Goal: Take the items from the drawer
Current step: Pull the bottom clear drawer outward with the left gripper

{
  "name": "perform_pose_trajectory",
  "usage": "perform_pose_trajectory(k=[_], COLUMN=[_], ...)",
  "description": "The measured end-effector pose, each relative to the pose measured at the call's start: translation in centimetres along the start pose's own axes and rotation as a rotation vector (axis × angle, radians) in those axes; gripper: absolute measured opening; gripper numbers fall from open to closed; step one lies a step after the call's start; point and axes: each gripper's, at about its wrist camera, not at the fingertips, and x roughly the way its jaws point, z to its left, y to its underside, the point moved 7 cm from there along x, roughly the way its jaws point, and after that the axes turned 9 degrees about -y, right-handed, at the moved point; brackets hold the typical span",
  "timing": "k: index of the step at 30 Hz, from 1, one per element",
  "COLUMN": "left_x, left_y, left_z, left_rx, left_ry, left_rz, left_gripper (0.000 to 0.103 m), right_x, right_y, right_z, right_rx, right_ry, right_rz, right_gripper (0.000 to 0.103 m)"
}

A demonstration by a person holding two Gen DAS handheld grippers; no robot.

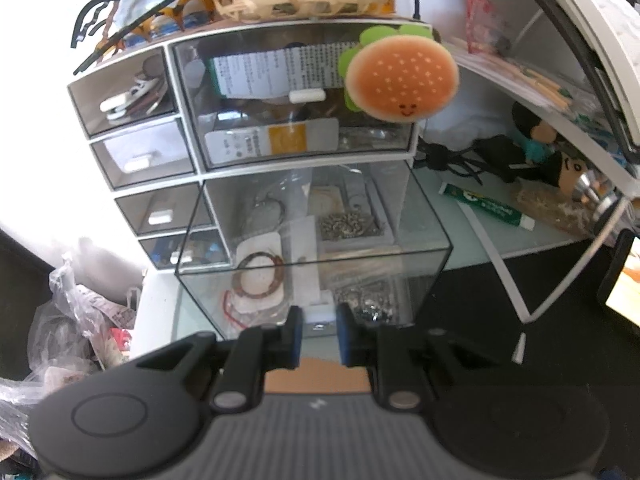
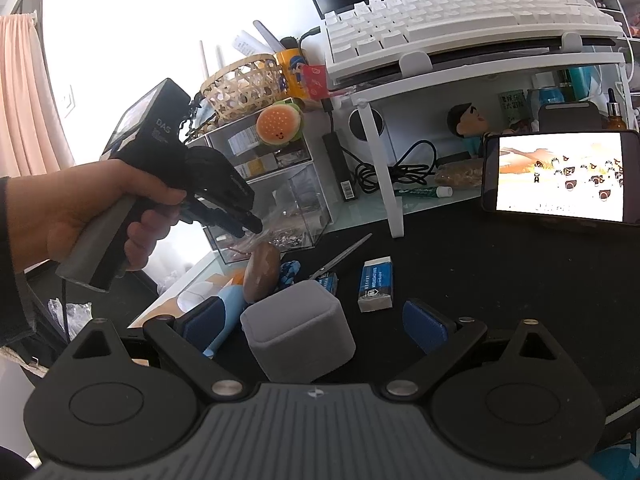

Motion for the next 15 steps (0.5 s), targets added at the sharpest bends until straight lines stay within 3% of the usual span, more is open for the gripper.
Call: perform_pose_trajectory(k=[15], left_x=[0.23], left_y=[-0.08], left_z=[0.04], left_rx=[0.012], left_ry=[0.01], left_rz=[0.0], left_gripper=[0.019], right_x=[-0.11], right_y=[0.06], right_z=[0.28], right_rx=[-0.014], right_ry=[-0.003], right_rz=[0.006], right_gripper=[0.098])
